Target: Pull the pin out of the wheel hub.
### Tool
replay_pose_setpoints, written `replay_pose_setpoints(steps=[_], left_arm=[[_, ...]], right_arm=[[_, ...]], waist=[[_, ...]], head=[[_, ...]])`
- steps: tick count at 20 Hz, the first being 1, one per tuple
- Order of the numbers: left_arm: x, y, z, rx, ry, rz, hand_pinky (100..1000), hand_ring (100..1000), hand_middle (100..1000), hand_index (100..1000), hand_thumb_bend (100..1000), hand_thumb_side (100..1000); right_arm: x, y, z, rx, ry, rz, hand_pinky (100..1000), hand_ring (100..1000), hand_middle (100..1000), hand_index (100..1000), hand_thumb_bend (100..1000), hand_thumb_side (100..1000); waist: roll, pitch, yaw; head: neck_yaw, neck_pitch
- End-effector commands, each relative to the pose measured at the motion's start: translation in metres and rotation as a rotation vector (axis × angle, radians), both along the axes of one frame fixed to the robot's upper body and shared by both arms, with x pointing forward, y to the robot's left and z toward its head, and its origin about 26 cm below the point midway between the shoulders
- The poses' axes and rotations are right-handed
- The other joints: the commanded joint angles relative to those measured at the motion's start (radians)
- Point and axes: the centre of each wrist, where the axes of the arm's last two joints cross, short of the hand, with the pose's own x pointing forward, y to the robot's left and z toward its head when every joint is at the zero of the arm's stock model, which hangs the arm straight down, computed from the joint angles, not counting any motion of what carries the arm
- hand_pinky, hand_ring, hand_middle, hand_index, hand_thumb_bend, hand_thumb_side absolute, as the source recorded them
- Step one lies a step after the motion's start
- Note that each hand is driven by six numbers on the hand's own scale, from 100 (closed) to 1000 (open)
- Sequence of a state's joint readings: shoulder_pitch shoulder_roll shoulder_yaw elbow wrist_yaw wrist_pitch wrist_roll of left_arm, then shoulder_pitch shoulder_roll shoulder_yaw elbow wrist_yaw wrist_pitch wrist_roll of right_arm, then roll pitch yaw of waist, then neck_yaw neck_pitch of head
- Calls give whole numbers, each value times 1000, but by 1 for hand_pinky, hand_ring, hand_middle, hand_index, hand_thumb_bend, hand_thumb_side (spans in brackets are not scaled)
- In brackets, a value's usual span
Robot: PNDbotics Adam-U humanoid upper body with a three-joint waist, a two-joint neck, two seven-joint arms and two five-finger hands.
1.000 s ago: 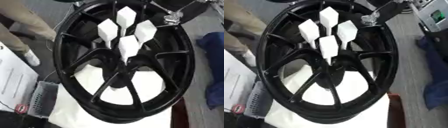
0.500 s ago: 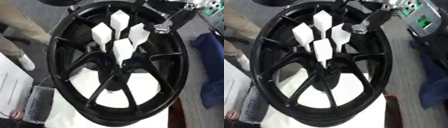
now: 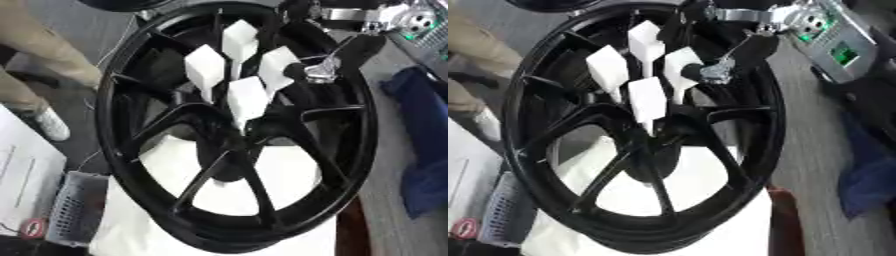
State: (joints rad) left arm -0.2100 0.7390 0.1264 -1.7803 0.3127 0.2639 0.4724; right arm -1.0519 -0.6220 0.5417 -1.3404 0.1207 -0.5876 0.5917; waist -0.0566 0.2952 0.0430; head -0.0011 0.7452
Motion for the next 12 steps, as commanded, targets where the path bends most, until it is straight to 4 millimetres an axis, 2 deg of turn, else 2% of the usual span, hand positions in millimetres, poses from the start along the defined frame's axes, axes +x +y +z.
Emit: replay_pose_setpoints(steps=[1, 12], left_arm=[[-2, 2, 15, 38, -29, -4, 698, 792, 560, 714, 795, 552], [-2, 1, 14, 35, -26, -10, 700, 794, 562, 714, 785, 555]], right_arm=[[-3, -8, 13, -342, -173, 255, 838, 754, 747, 862, 273, 602], [-1, -14, 9, -394, -184, 213, 827, 734, 667, 828, 305, 547]], waist=[[7, -15, 2], [7, -8, 4]], head=[[-2, -7], [-2, -3]])
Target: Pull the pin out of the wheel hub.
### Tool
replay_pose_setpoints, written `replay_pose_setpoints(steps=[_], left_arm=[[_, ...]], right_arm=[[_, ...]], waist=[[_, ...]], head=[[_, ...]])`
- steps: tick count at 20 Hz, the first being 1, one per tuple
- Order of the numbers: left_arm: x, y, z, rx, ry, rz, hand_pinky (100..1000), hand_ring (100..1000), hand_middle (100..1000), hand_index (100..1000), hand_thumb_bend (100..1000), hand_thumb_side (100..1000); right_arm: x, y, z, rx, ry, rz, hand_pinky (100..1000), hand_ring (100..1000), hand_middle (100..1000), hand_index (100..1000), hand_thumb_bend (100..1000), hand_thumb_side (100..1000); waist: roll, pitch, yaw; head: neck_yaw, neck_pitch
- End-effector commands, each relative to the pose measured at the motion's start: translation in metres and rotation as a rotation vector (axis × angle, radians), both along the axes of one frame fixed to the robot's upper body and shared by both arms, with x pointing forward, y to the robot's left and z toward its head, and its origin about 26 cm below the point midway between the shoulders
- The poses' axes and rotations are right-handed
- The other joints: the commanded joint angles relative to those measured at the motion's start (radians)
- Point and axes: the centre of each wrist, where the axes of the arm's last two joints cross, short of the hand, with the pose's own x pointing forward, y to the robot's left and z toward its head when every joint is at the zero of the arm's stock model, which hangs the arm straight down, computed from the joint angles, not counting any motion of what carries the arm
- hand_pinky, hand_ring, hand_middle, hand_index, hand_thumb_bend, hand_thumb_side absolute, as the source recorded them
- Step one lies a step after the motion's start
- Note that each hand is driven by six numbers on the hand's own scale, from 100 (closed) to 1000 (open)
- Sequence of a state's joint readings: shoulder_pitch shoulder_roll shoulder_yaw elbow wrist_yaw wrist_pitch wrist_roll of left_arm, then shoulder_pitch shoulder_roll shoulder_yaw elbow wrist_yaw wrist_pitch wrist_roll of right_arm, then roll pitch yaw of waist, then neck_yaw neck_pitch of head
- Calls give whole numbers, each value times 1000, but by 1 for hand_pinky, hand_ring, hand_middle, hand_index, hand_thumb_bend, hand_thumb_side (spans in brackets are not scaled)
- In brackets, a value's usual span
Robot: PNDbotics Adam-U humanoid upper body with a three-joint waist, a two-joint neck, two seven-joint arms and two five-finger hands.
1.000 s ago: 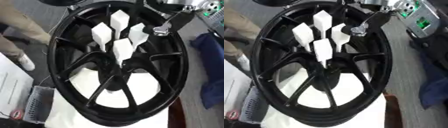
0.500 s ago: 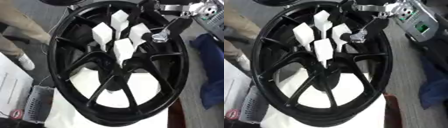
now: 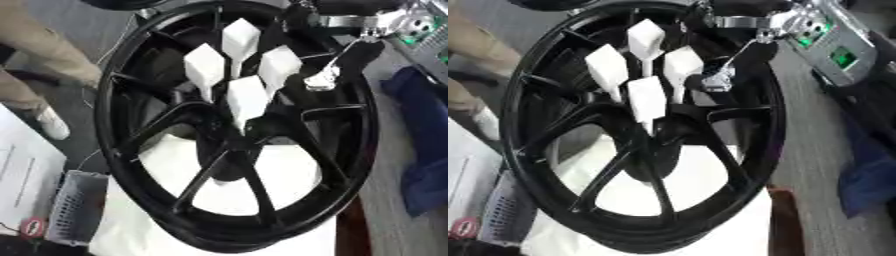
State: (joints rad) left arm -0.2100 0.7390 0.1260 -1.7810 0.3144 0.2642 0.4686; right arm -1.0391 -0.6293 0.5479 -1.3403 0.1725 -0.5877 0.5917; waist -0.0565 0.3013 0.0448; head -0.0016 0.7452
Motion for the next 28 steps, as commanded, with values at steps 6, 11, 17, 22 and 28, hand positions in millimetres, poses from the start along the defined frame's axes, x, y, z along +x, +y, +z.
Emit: replay_pose_setpoints(steps=[6, 11, 17, 22, 28], left_arm=[[-2, 1, 14, 37, -31, -9, 701, 795, 562, 714, 780, 556], [-2, 0, 15, 37, -33, -11, 702, 795, 562, 715, 778, 557], [-2, -1, 15, 35, -35, -13, 703, 796, 562, 714, 774, 558], [-3, -1, 15, 33, -35, -12, 704, 797, 563, 714, 770, 558], [-3, -1, 14, 31, -35, -11, 705, 797, 563, 713, 766, 559]], right_arm=[[1, -15, 15, -366, -161, 214, 824, 733, 663, 823, 313, 513], [3, -18, 13, -365, -154, 200, 816, 724, 641, 805, 293, 470], [6, -19, 13, -329, -139, 202, 803, 690, 580, 743, 250, 425], [7, -21, 12, -306, -125, 205, 793, 665, 533, 696, 232, 395], [10, -22, 8, -268, -94, 212, 778, 626, 470, 621, 127, 415]], waist=[[7, -14, 3], [7, -10, 5], [7, -7, 8], [6, -6, 11], [5, -6, 12]], head=[[-2, -5], [-3, -6], [-5, -6], [-6, -3], [-8, 0]])
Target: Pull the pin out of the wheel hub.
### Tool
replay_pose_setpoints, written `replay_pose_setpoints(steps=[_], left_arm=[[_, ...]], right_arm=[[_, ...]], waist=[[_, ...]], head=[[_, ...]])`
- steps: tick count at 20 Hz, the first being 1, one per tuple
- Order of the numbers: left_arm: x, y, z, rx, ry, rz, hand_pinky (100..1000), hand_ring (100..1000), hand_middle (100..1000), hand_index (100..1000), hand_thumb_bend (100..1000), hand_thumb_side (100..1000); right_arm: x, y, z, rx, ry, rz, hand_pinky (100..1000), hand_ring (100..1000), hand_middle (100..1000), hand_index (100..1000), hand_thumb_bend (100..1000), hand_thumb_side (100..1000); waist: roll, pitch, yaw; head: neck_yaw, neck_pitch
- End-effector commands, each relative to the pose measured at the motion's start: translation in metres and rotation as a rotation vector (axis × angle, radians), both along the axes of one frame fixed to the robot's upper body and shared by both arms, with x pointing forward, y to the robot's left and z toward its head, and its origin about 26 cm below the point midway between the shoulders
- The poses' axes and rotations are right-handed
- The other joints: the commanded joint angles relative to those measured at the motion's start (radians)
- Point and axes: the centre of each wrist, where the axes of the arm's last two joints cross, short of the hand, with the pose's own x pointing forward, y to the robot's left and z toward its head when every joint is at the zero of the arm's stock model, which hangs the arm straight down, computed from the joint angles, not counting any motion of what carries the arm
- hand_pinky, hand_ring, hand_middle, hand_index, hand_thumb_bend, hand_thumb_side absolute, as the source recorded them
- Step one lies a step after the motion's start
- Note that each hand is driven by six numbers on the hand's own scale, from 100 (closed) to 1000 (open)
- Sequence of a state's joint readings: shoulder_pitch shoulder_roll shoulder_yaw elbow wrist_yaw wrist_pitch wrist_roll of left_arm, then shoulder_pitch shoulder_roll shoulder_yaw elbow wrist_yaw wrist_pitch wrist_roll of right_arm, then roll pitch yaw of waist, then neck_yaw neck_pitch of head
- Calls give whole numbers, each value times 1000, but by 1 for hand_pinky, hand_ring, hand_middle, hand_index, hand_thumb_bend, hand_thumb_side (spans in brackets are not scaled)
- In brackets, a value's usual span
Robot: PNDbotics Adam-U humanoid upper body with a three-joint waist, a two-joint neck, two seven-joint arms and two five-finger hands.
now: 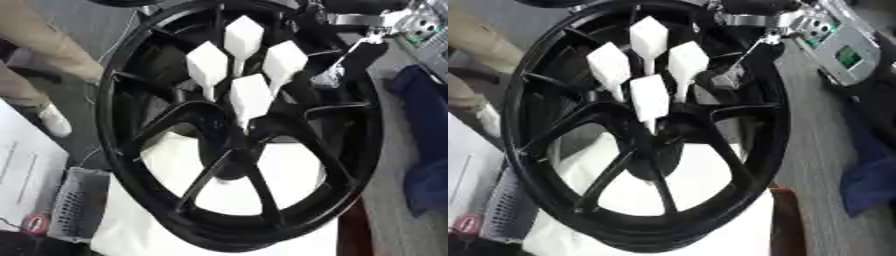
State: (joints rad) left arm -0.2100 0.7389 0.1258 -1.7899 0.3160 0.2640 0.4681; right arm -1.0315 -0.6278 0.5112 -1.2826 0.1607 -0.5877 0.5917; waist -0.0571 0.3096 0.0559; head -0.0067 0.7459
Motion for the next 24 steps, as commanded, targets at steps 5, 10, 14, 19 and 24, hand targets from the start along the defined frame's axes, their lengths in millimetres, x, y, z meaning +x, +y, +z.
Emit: replay_pose_setpoints(steps=[5, 10, 14, 19, 24], left_arm=[[-2, 1, 12, 30, -28, -1, 706, 798, 564, 713, 762, 559], [-2, 2, 12, 31, -23, 3, 706, 799, 564, 713, 760, 559], [-2, 2, 12, 33, -23, 4, 707, 799, 564, 713, 758, 560], [-4, 4, 11, 36, -22, 11, 707, 800, 564, 713, 754, 560], [-5, 7, 10, 30, -24, 29, 708, 800, 564, 714, 752, 561]], right_arm=[[1, -7, 16, -240, -93, 275, 769, 609, 437, 568, 100, 461], [-4, -6, 29, -181, -75, 274, 763, 596, 425, 529, 100, 456], [-10, -7, 44, -115, -60, 273, 761, 589, 419, 515, 100, 434], [-33, -32, 87, 81, 18, 265, 762, 579, 416, 510, 100, 377], [-73, -135, 124, 290, 61, 93, 764, 582, 422, 513, 100, 329]], waist=[[6, -16, 1], [7, -22, -3], [8, -27, -3], [11, -33, -14], [19, -29, -37]], head=[[-7, -2], [-11, 0], [-11, 1], [-3, 7], [29, 1]])
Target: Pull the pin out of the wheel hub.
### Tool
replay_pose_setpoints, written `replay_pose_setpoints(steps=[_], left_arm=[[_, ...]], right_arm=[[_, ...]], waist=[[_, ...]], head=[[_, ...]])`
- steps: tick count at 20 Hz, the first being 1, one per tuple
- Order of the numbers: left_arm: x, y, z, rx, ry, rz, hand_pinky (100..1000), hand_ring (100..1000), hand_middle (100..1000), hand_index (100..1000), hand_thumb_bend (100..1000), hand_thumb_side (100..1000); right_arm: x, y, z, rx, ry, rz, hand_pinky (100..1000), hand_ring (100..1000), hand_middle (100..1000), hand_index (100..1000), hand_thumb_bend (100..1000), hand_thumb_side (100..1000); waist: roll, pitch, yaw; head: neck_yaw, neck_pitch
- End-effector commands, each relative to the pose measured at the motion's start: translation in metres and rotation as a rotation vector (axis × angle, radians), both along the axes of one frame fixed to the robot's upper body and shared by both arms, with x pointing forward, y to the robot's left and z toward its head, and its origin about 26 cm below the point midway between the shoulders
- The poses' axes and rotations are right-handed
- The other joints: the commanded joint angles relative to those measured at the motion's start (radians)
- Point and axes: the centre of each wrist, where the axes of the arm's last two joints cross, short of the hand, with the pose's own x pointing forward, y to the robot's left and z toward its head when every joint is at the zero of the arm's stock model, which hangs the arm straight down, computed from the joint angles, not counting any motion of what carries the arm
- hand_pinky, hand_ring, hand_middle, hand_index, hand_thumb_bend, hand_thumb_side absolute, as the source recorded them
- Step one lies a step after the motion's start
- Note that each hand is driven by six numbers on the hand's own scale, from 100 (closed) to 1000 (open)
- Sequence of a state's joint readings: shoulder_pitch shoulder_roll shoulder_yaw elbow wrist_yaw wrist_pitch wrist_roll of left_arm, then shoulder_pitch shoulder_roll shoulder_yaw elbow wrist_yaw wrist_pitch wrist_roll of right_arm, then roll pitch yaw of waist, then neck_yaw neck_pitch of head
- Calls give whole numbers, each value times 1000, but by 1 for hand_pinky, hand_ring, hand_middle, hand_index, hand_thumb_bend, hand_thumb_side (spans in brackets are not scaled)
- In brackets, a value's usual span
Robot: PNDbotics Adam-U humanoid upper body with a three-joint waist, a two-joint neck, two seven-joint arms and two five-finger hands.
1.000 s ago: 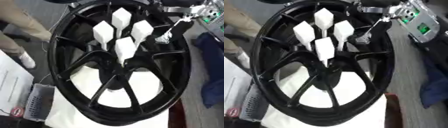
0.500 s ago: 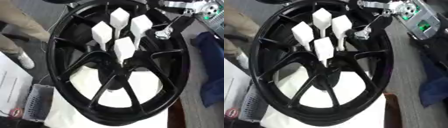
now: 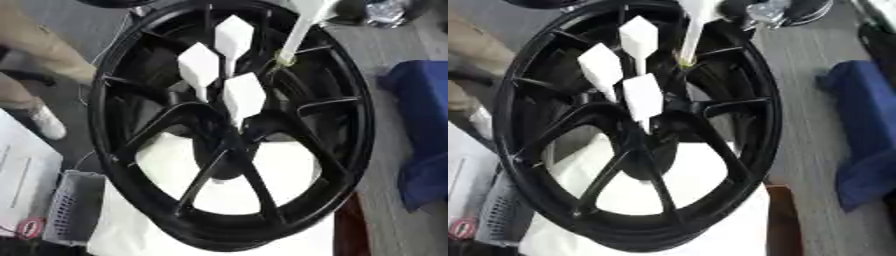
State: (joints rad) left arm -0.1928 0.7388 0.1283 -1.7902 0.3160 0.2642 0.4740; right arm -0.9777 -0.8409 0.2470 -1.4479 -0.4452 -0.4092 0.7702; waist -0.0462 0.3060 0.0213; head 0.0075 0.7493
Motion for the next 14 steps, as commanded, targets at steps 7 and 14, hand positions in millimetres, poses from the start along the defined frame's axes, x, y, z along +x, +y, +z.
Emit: replay_pose_setpoints(steps=[7, 14], left_arm=[[-5, 6, 15, 15, -62, 33, 708, 800, 564, 714, 750, 561], [-6, 5, 13, -2, -68, 40, 708, 801, 563, 715, 745, 561]], right_arm=[[-90, -186, 5, 8, -117, -350, 772, 598, 484, 582, 100, 294], [-113, -221, -50, 65, -170, -626, 803, 648, 605, 734, 100, 390]], waist=[[32, -14, -11], [63, -3, -32]], head=[[32, -21], [49, -40]])
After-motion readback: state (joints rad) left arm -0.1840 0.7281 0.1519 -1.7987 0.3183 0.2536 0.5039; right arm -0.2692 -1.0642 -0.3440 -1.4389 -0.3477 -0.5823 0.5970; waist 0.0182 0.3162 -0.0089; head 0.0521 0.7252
